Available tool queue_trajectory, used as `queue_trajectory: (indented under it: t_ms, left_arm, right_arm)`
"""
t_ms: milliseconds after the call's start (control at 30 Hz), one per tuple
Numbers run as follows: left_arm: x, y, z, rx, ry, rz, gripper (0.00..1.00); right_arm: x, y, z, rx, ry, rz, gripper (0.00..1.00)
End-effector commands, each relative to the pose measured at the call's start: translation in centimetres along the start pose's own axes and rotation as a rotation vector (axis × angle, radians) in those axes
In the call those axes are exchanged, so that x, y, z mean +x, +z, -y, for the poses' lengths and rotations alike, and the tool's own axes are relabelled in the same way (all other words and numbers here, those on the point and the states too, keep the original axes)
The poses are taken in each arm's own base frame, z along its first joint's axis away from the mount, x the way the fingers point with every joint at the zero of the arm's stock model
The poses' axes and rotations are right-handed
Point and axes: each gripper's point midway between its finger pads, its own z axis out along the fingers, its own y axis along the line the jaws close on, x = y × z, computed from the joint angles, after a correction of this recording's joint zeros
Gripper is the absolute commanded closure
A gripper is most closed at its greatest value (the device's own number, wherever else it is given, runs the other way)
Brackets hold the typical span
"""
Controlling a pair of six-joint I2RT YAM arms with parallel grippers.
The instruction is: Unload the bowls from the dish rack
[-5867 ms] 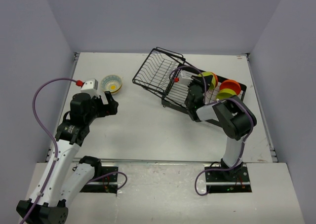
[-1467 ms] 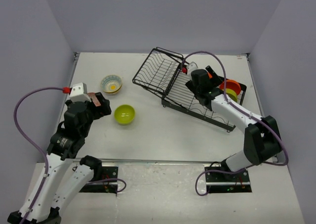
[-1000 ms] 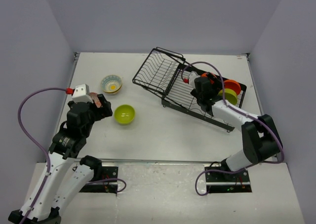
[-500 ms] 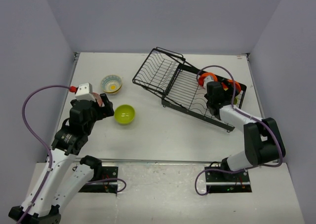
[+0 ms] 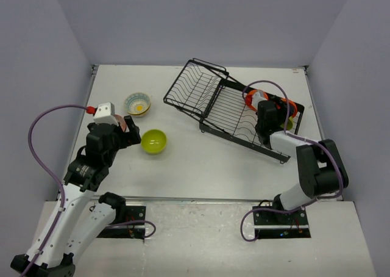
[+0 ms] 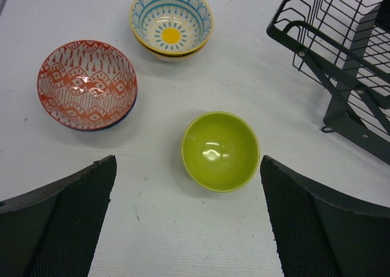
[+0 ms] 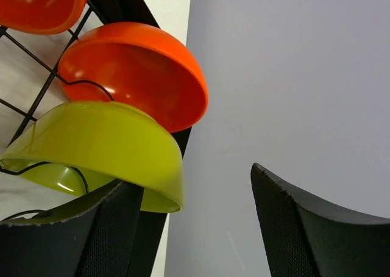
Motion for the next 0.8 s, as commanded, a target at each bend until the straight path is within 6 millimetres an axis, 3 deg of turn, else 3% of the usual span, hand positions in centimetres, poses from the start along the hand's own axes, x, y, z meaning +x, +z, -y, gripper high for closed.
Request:
queue_trajectory:
  t_ms: [0,267,433,500,667,700,767]
  left_arm:
    - [-1.1,-0.1,0.3,0.021,0.008,0.039,0.00]
    - [-1.6,-0.7,0.2,0.024,0.001,0.067,0.00]
    - [-1.9,-0.9,0.0,0.017,-0.007,0.083,0.00]
    - [-1.8,-0.9,0.0,0.016,-0.006,0.081,0.00]
    - [-1.8,-0.7,-0.2,0.001,-0.004,0.074,0.00]
    - [-1.9,-0.8,-0.3,-0.002,-0.006,0.080,0.00]
    - [-2.1,-0.9,-0.6,-0.022,-0.010,0.089,0.00]
  right_arm:
    - [-0.2,0.6,0.1,0.028,0.003,0.012,0.30]
    - [0.6,1.3,-1.6,0.012,-0.030,-0.010,0.40]
    - [0.9,1.4,-2.2,0.003,-0.032,-0.024,0.50]
    - [0.9,1.3,-2.2,-0.007,-0.020,-0.026,0.59]
    - [1.2,1.1,-2.8,-0.043,-0.002,-0.036,0.66]
    - [1.2,1.1,-2.9,-0.046,0.001,-0.035,0.75]
    - [1.2,1.1,-3.0,-0.052,0.005,-0.036,0.82]
